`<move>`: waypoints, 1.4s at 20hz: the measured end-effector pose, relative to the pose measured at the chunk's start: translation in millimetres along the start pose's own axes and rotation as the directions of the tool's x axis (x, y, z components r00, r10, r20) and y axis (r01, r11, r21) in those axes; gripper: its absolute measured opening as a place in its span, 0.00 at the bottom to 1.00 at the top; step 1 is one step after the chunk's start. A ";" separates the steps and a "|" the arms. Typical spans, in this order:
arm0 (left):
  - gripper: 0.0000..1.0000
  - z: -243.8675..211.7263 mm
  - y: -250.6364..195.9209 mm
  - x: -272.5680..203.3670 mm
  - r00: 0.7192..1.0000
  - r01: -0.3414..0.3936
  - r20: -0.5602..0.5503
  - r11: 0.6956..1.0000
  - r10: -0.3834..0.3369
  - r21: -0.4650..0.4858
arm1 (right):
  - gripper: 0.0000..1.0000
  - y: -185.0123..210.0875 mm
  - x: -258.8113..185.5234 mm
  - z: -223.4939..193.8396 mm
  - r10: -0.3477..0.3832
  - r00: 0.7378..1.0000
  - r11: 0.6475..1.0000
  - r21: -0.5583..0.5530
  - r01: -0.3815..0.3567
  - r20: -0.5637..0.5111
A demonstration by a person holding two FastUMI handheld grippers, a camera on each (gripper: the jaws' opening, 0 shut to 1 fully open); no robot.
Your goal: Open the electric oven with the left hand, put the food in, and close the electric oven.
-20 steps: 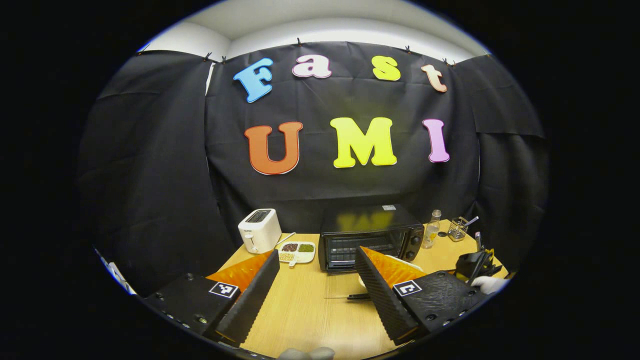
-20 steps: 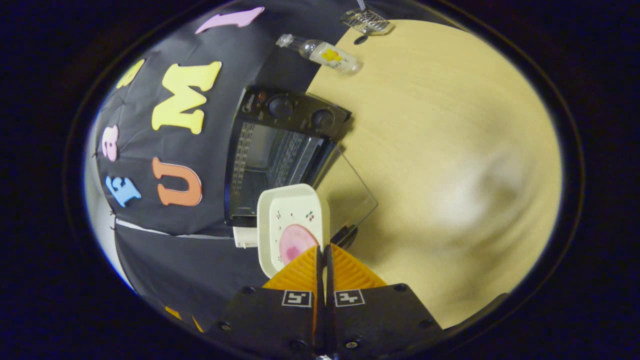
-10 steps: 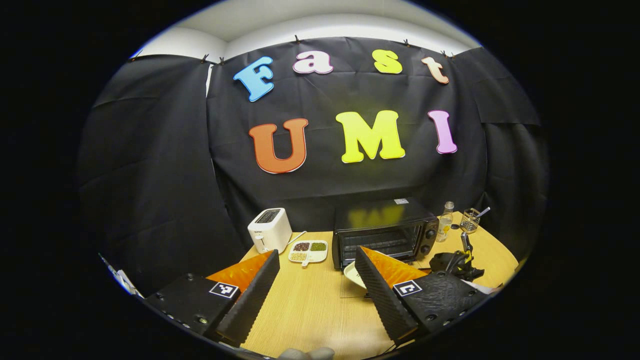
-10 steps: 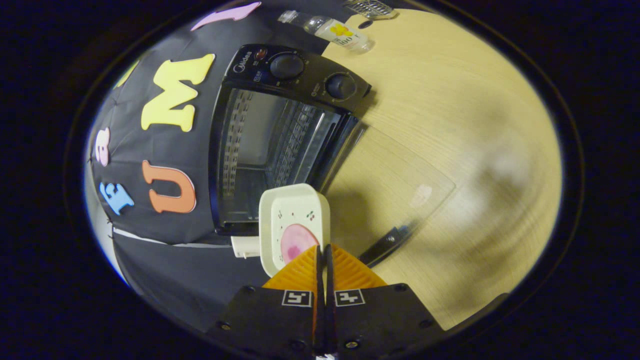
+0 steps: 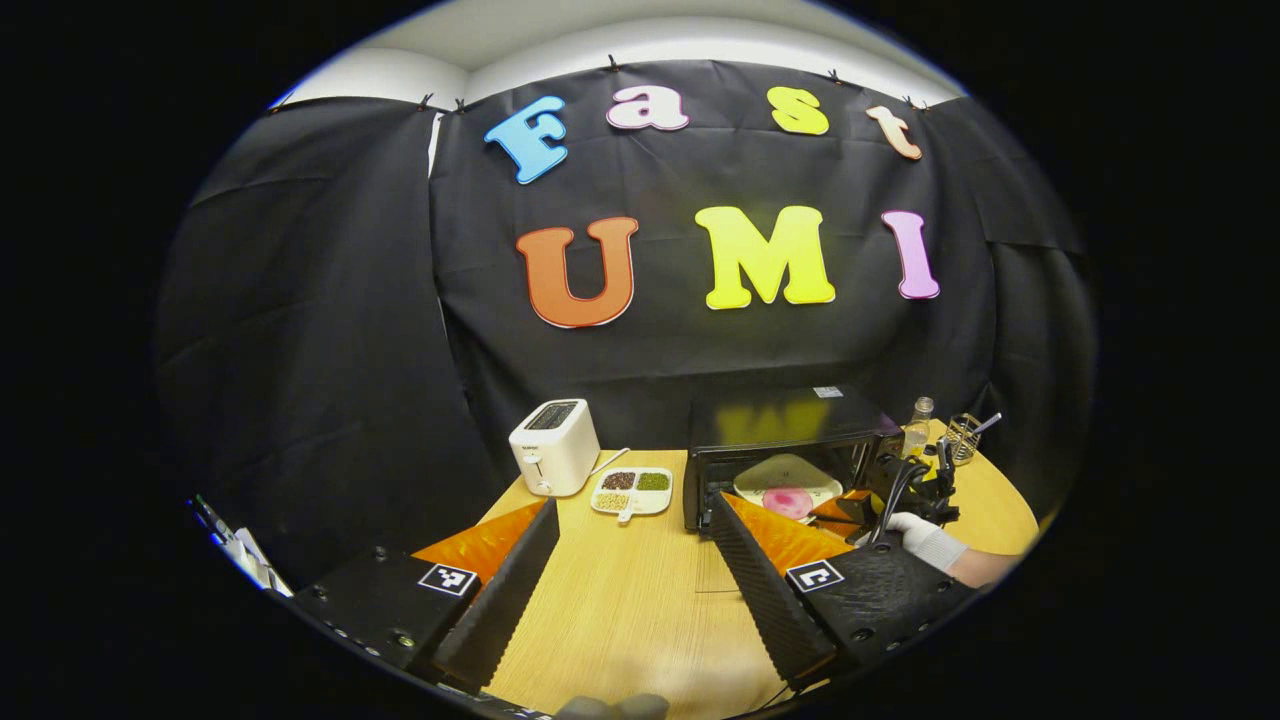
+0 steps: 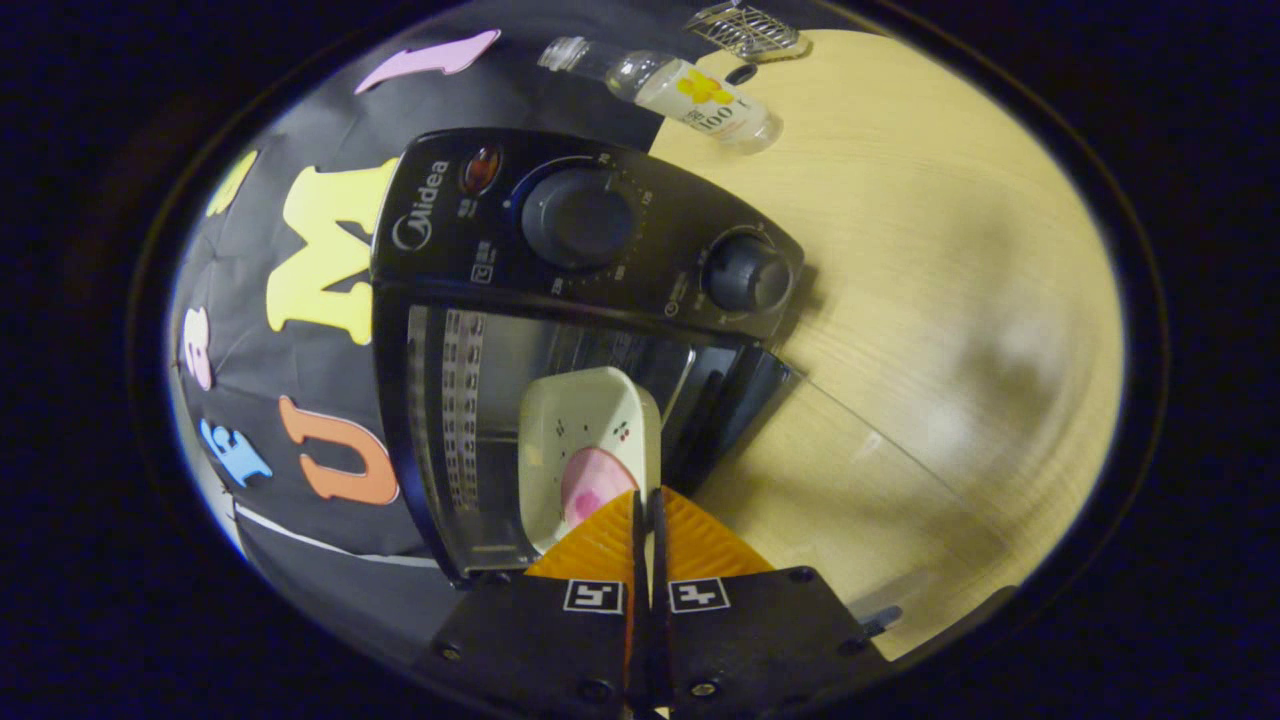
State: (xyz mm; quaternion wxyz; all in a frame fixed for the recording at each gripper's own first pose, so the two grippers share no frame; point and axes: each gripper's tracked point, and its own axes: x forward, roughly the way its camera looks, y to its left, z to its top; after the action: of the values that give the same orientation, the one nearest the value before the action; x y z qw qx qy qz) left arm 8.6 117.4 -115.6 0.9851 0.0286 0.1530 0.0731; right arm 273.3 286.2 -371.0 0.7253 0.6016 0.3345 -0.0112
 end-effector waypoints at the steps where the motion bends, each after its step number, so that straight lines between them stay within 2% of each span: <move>1: 0.97 -1.1 0.7 0.1 1.000 -0.005 -0.002 1.000 0.005 0.000 | 0.04 3.2 4.0 4.2 0.016 1.000 1.000 0.012 -0.016 0.009; 5: 0.97 -5.6 2.7 -0.6 1.000 -0.022 -0.015 1.000 0.022 -0.006 | 0.05 2.2 17.1 15.5 0.027 0.999 0.999 0.043 -0.028 0.029; 8: 0.97 -7.0 1.9 -3.1 0.999 -0.027 -0.019 1.000 0.027 -0.013 | 0.11 3.8 15.0 15.9 0.049 0.999 0.998 0.042 -0.050 0.017; 11: 0.97 -7.4 -1.7 -5.2 1.000 -0.021 -0.013 1.000 0.021 -0.009 | 0.16 13.7 3.5 11.4 0.089 0.996 0.995 -0.046 -0.089 -0.002; 12: 0.97 -6.5 -2.2 -4.6 1.000 -0.019 -0.009 1.000 0.019 -0.005 | 0.24 18.3 -3.2 11.7 0.100 0.995 0.993 -0.066 -0.100 -0.006; 13: 0.97 -7.3 -3.5 -5.6 1.000 -0.015 -0.004 1.000 0.015 -0.005 | 0.38 20.9 -10.0 13.7 0.105 0.994 0.991 -0.088 -0.105 -0.001; 14: 0.97 -6.7 -5.5 -5.8 1.000 -0.010 -0.001 1.000 0.010 -0.006 | 0.41 21.1 -18.0 12.5 0.100 0.995 0.988 -0.120 -0.100 -0.005; 15: 0.97 -6.6 -7.5 -7.3 1.000 -0.003 0.005 1.000 0.003 -0.008 | 0.57 23.1 -26.9 12.6 0.103 0.995 0.983 -0.154 -0.103 -0.009; 17: 0.97 -5.2 -10.9 -7.7 1.000 0.007 0.021 1.000 -0.007 -0.007 | 0.67 25.9 -49.1 13.0 0.096 0.995 0.968 -0.231 -0.095 -0.007; 18: 0.97 -6.0 -12.1 -7.9 1.000 0.011 0.026 1.000 -0.011 -0.006 | 0.77 25.3 -61.5 11.0 0.087 0.996 0.958 -0.273 -0.088 -0.014; 20: 0.97 -7.3 -15.2 -6.7 0.999 0.023 0.034 1.000 -0.023 -0.008 | 0.89 27.2 -86.7 11.6 0.075 0.997 0.923 -0.378 -0.074 -0.012; 23: 0.96 -10.4 -22.1 -6.9 0.998 0.041 0.045 0.999 -0.040 -0.014 | 0.91 30.3 -128.8 25.8 0.066 0.997 0.840 -0.541 -0.035 0.038; 25: 0.96 -16.9 -28.0 -6.5 0.997 0.061 0.047 0.998 -0.060 -0.015 | 0.93 35.8 -155.3 30.2 0.080 0.996 0.766 -0.642 -0.031 0.048; 28: 0.97 -33.1 -36.0 -2.7 0.996 0.076 0.038 0.997 -0.076 -0.018 | 0.98 30.4 -196.3 52.3 0.087 0.987 0.631 -0.774 0.053 0.138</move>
State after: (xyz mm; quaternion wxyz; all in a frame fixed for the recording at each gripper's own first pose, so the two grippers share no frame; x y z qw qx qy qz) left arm 0.8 82.6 -149.1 0.9901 0.0147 0.1351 0.0365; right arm 158.4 172.8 -244.1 0.9380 0.2318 0.2410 0.0917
